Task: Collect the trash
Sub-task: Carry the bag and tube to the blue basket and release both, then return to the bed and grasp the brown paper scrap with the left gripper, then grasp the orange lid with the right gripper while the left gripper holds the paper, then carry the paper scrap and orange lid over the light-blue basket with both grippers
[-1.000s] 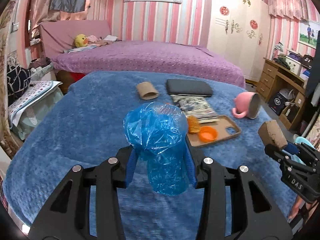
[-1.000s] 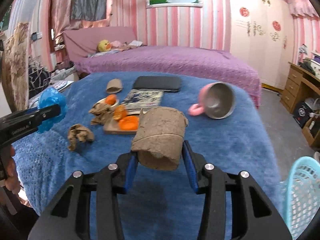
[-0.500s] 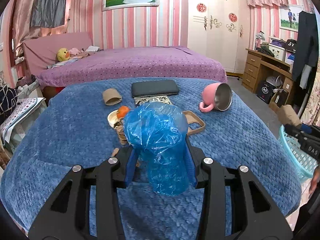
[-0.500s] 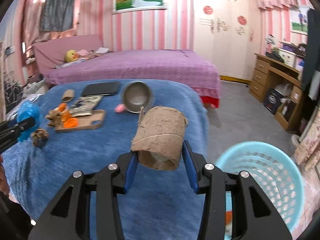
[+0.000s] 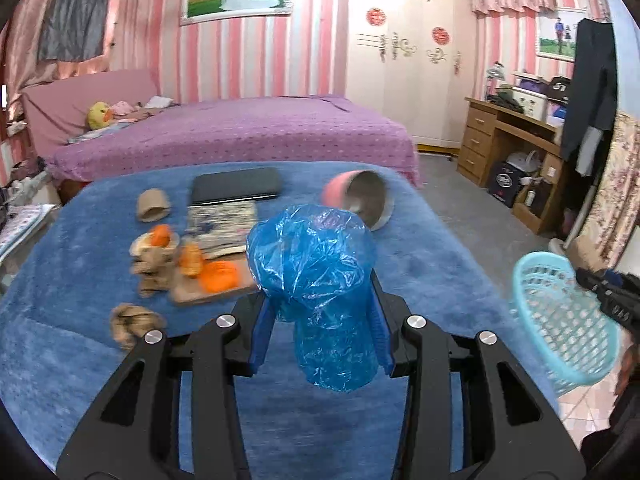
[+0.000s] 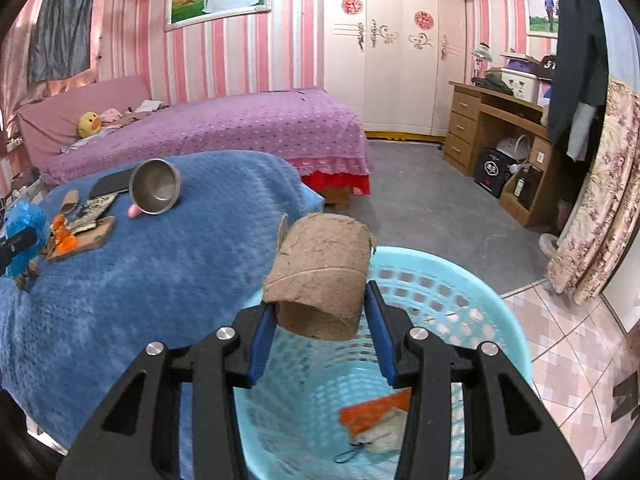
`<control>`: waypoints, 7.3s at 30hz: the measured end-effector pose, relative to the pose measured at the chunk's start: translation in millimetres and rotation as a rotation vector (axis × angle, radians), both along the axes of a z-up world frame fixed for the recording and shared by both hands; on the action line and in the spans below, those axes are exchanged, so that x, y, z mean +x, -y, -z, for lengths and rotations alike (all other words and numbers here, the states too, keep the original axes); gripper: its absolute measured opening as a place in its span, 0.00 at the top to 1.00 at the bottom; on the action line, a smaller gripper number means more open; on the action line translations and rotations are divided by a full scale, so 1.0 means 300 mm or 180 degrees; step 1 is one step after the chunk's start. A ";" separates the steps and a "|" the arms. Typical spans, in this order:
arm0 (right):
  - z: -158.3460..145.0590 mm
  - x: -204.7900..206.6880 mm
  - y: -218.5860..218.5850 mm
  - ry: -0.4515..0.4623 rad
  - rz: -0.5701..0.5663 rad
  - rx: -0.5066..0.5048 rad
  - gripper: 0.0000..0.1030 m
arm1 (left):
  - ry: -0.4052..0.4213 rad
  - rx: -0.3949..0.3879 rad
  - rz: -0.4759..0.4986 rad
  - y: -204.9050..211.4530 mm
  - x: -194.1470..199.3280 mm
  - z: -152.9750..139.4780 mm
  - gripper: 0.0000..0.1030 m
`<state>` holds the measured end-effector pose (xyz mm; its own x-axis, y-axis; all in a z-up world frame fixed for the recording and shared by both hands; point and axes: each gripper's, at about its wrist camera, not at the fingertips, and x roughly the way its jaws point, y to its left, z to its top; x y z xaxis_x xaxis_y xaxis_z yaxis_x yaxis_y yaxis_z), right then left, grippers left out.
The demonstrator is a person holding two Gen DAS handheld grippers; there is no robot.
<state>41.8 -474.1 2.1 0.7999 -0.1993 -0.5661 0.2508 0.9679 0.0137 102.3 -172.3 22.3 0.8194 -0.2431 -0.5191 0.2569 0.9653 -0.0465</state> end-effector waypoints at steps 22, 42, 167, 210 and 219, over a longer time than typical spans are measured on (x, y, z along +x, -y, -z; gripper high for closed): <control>0.096 -0.081 0.311 -0.0143 0.0496 0.0110 0.58 | -0.0205 0.0084 0.1028 0.641 -0.114 0.104 0.61; 0.113 -0.099 0.374 -0.0099 0.0627 0.0169 0.58 | -0.0413 0.0237 0.1008 0.805 -0.041 0.156 0.18; 0.138 0.678 -1.151 -0.0545 -0.1817 -0.0093 0.61 | -0.0430 -0.0083 -0.1114 -0.813 0.251 0.136 0.54; -0.007 0.168 -0.319 0.0106 -0.0578 0.0353 0.61 | -0.0162 0.0120 -0.0540 -0.518 0.105 0.112 0.54; 0.024 0.116 -0.172 0.0072 -0.0372 0.0337 0.61 | -0.0179 0.0128 -0.0509 -0.476 0.108 0.123 0.54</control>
